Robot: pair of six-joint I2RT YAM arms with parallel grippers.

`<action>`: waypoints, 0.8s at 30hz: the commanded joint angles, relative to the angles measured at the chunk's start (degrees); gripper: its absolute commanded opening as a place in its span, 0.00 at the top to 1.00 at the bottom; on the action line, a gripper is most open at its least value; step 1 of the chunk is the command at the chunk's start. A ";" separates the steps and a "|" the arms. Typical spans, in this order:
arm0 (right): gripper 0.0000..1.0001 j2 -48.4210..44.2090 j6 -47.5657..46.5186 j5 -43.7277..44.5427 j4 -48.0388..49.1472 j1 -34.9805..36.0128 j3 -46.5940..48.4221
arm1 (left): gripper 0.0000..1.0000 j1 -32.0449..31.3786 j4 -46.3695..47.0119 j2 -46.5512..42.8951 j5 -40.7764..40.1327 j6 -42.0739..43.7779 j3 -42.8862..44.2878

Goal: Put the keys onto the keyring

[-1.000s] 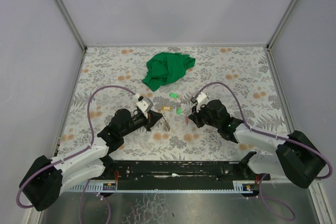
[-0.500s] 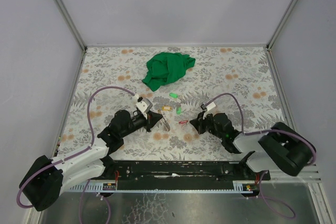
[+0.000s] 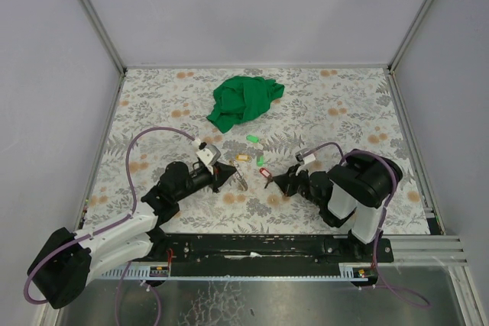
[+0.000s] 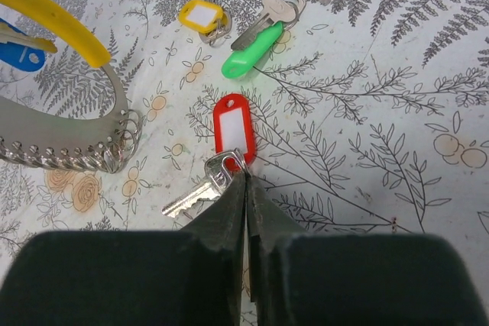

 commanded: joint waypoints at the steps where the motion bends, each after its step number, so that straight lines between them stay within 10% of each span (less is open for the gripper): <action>1: 0.88 -0.09 1.65 2.29 7.88 -0.08 -1.87 | 1.00 -0.26 4.18 -0.70 0.40 -0.21 -0.56; 10: 0.68 -13.77 2.40 0.50 -12.88 -0.04 -0.74 | 1.00 -0.27 3.88 -0.93 0.42 -0.23 -0.54; 17: 0.63 -30.97 -8.45 -0.83 -61.77 -0.04 13.48 | 0.99 -0.26 3.33 -0.96 0.59 -0.14 -0.20; 24: 0.62 -28.78 -11.74 -3.02 -87.53 0.09 29.88 | 0.99 -0.26 2.90 -0.97 0.49 -0.03 -0.05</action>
